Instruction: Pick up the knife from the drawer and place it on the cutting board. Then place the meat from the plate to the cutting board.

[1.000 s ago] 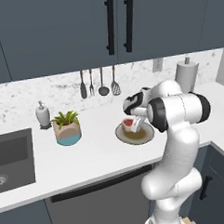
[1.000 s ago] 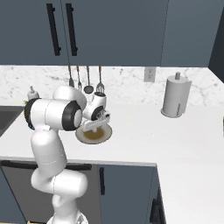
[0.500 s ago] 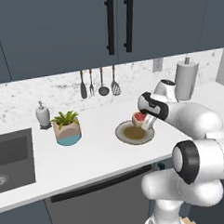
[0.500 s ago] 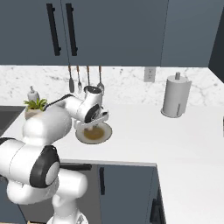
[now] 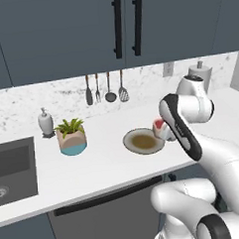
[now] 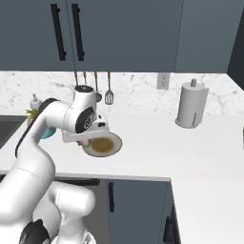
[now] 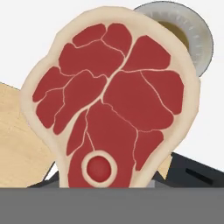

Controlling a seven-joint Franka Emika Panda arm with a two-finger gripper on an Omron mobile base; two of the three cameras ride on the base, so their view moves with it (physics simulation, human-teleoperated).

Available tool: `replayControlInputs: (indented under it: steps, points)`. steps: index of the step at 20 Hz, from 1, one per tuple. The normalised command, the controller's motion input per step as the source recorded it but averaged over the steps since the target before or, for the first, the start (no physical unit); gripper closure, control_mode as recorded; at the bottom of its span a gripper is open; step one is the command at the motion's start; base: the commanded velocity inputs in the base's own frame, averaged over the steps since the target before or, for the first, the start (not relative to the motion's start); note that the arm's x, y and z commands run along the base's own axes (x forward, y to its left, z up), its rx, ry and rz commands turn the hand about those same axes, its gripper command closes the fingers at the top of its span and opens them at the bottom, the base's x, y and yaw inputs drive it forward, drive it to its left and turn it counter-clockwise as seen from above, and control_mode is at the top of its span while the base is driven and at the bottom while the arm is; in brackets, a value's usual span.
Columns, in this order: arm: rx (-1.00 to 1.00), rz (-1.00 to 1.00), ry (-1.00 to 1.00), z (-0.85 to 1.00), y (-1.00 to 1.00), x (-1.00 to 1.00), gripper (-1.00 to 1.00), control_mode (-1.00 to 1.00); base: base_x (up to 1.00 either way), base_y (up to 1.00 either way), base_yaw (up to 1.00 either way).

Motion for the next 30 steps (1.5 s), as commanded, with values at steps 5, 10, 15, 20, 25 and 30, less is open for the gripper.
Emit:
replayControlInputs:
  steps: [5, 10, 15, 20, 25, 30]
  points:
    - [0.00, -0.15, 0.16, 0.47, 0.00, -0.76, 1.00, -1.00, 0.00, 0.00, 0.00]
    - [-0.01, -0.07, 0.00, 0.04, 0.17, -0.73, 1.00, -1.00, 0.00, 0.00, 0.00]
    - [-0.01, 0.00, -0.02, 0.00, 0.17, -0.56, 1.00, 1.00, -0.40, 0.20, 0.00]
    - [0.00, 0.00, 0.00, 0.00, 0.00, 0.00, 1.00, 1.00, -1.00, 0.93, 0.39]
    - [0.00, 0.00, 0.00, 0.00, 0.00, 0.00, 1.00, 1.00, -0.71, 1.00, 0.68]
    - [0.00, 0.00, 0.00, 0.00, 0.00, 0.00, 1.00, 1.00, -0.39, 1.00, 0.73]
